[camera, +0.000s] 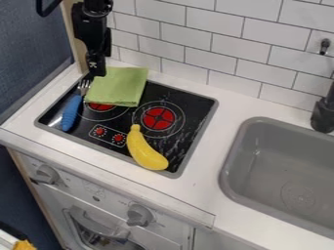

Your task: Move the banana to the upper right side of the burner

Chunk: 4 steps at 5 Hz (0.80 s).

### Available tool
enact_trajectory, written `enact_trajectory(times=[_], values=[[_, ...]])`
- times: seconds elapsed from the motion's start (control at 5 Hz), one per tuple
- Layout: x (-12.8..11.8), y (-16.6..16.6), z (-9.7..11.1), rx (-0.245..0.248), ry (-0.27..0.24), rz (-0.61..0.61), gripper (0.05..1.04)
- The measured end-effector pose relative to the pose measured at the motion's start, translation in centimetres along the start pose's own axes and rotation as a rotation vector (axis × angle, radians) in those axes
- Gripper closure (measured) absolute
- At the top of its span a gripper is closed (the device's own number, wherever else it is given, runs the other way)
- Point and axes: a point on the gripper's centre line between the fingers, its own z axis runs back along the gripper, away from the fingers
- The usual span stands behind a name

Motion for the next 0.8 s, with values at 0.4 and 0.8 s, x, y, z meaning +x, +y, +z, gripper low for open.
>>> enact_trajectory(times=[0.4, 0.8], values=[[-0.4, 3.3, -3.4, 0.094, -0.009, -0.043, 0.083], [-0.2, 6.6, -0.6, 0.026, 0.021, -0.161, 0.083]])
